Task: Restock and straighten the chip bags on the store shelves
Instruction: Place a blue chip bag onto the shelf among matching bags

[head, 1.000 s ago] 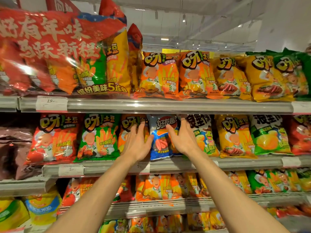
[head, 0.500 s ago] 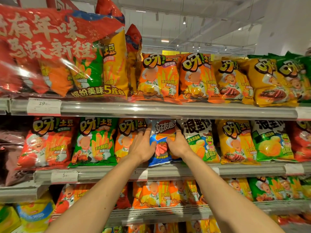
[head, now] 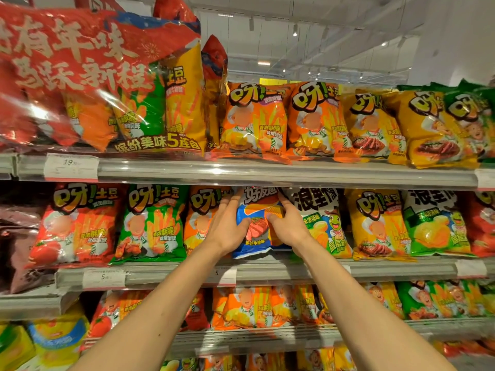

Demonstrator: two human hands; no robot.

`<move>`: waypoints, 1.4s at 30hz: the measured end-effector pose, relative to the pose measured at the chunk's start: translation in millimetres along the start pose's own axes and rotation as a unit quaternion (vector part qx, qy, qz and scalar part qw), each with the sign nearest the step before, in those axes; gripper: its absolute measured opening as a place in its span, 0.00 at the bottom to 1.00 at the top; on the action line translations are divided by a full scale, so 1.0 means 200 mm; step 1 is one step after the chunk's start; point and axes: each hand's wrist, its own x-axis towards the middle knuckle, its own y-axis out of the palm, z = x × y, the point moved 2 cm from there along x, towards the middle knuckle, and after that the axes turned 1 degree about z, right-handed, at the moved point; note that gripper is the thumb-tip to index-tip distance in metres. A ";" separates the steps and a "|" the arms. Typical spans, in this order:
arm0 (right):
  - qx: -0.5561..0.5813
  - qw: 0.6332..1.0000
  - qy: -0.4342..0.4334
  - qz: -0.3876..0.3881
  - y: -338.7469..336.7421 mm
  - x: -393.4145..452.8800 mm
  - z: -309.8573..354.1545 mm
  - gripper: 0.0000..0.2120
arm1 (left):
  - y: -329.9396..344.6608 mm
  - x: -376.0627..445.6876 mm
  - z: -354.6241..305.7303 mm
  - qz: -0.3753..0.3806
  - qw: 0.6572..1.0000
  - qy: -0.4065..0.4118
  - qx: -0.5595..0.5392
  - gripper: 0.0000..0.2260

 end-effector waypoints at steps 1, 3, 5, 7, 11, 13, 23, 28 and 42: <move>-0.004 1.000 -0.010 0.000 0.00 -0.01 0.01 0.31 | -0.01 -0.01 0.00 -0.011 1.000 0.003 -0.013 0.31; -0.019 0.999 -0.034 -0.002 0.01 -0.04 0.03 0.32 | -0.05 -0.05 0.01 -0.028 0.999 0.008 -0.025 0.32; -0.036 0.997 -0.061 0.000 0.02 -0.08 0.03 0.33 | -0.09 -0.10 0.04 -0.045 0.998 0.020 -0.032 0.33; -0.031 0.995 -0.090 0.014 0.04 -0.15 0.02 0.33 | -0.11 -0.17 0.09 -0.045 0.996 0.026 -0.066 0.33; -0.023 0.990 -0.136 0.032 0.08 -0.34 -0.02 0.31 | -0.15 -0.33 0.17 -0.044 0.992 0.027 -0.117 0.34; -0.011 0.988 -0.152 0.024 0.10 -0.44 -0.03 0.31 | -0.16 -0.42 0.16 -0.042 0.990 0.030 -0.128 0.34; 0.060 0.991 -0.102 -0.056 -0.01 -0.95 -0.28 0.29 | 0.01 -0.79 0.03 0.028 0.982 0.060 -0.176 0.32; 0.009 0.994 -0.062 -0.087 -0.22 -1.13 -0.45 0.30 | 0.26 -0.87 -0.11 0.084 0.975 0.043 -0.200 0.34; -0.005 0.985 -0.018 -0.173 -1.27 -1.35 -0.82 0.28 | 1.06 -0.88 -0.95 0.144 0.946 0.087 -0.278 0.34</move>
